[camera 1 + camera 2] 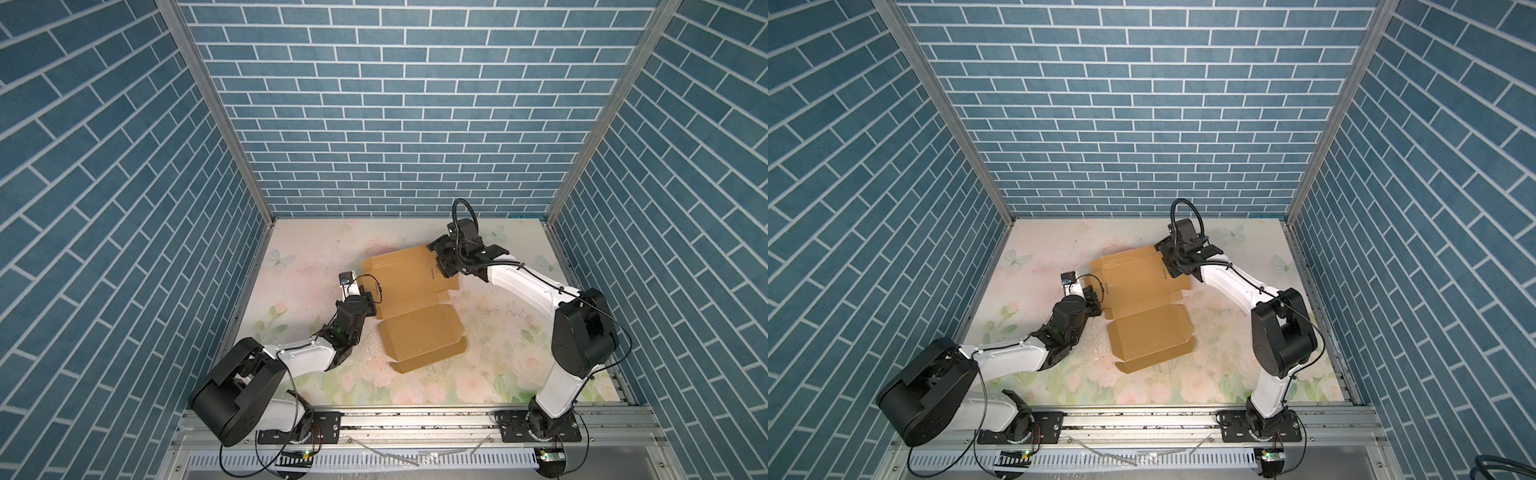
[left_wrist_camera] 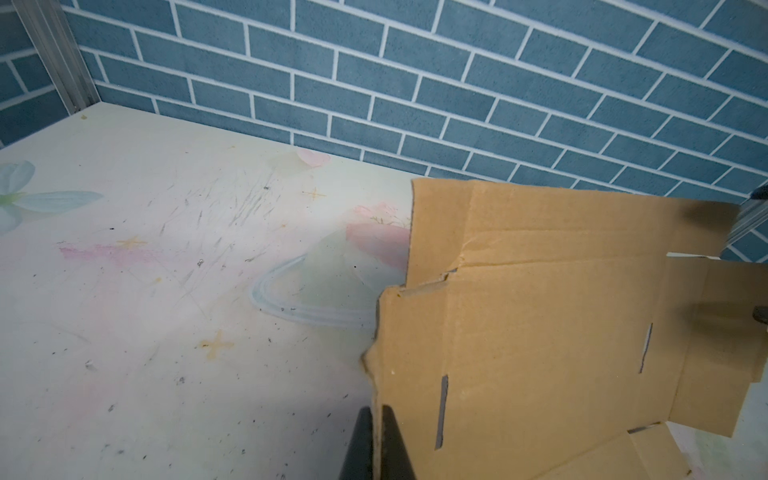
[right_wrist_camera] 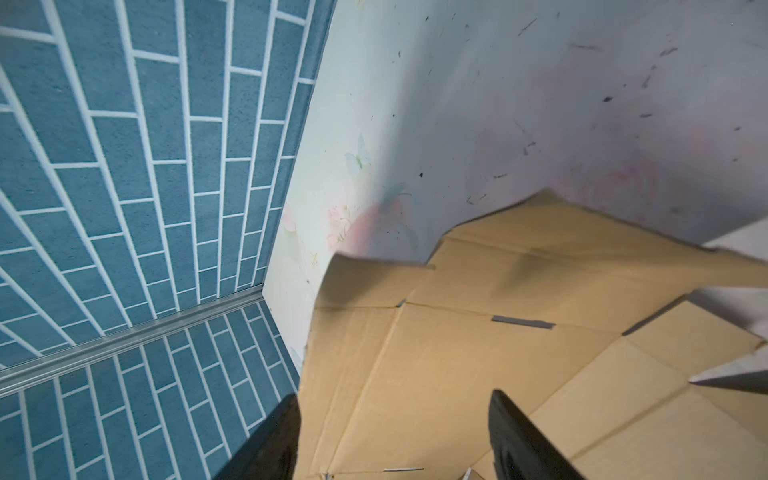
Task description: Fold the paper box
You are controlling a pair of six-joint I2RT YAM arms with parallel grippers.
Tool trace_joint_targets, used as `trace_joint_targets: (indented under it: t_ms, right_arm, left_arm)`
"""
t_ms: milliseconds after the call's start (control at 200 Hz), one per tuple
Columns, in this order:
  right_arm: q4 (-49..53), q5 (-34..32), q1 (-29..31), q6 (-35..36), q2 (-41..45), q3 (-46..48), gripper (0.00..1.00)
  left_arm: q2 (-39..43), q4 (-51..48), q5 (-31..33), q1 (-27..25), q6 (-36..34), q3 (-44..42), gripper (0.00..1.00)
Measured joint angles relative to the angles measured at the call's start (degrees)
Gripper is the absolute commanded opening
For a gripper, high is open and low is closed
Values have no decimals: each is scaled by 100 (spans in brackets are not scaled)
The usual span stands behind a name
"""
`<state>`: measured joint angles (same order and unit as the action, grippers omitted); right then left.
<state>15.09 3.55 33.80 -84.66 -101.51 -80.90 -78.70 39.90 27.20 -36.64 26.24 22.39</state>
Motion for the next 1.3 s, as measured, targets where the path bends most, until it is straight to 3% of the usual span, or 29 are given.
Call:
trace_joint_targets:
  t_ms: [365, 1300]
  right_arm:
    - [214, -20, 140, -269, -382, -743, 71]
    - [680, 74, 337, -529, -868, -1130, 64]
  left_arm:
    - [-439, 568, 332, -289, -44, -57, 0]
    - [-684, 1307, 732, -487, -289, -114, 0]
